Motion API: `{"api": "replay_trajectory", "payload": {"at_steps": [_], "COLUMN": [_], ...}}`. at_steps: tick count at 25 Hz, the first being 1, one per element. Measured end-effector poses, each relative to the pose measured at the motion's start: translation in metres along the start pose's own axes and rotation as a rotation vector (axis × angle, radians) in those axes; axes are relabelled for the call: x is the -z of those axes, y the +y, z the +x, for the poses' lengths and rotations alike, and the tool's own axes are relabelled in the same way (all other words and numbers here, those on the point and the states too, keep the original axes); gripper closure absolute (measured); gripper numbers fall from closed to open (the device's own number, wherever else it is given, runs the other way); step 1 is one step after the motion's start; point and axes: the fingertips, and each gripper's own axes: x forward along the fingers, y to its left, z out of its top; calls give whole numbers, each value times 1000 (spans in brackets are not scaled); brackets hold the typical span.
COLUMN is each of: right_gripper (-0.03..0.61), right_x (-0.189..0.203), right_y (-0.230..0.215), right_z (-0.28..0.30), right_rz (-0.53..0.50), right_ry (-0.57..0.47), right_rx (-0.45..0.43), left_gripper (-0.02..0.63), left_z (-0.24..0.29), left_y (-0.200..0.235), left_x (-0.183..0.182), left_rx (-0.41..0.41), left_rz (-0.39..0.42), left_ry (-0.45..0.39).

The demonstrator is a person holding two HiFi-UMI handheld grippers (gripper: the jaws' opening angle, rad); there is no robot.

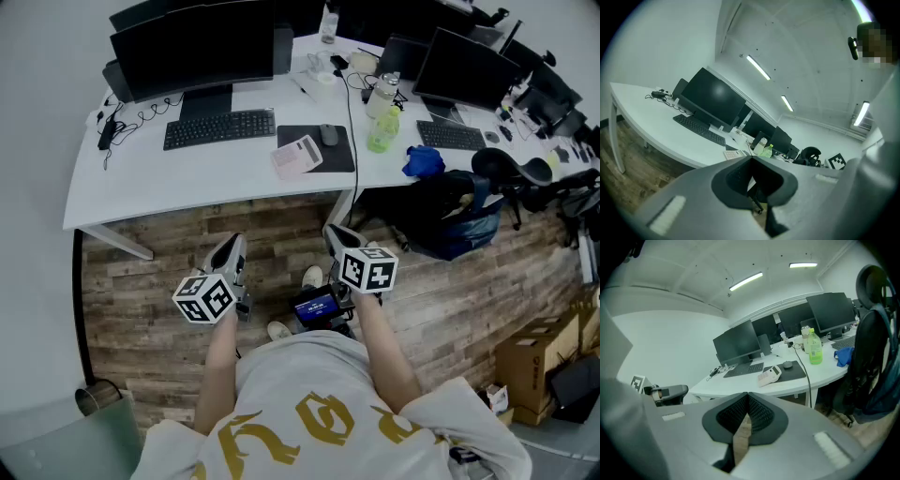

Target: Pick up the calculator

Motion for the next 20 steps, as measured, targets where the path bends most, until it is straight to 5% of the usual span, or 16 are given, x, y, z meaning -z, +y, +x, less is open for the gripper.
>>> {"api": "replay_trajectory", "payload": {"at_steps": [10,16,20], "right_gripper": [552,551,423], "right_x": [-18,-33,-48], "right_y": [-3,-35,-59], "right_z": [9,55,100], "right_rz": [117,126,179], "right_ry": [-74,-58,-22], "right_rx": [-73,-49,-65], "left_gripper": [612,612,544], "left_z": [13,67,119], "left_y": [13,37,65], "left_x": [-9,-8,-11], "left_rx": [-6,-18,-10], "left_rz": [24,93,31], "left_ry": [-1,88,138]}}
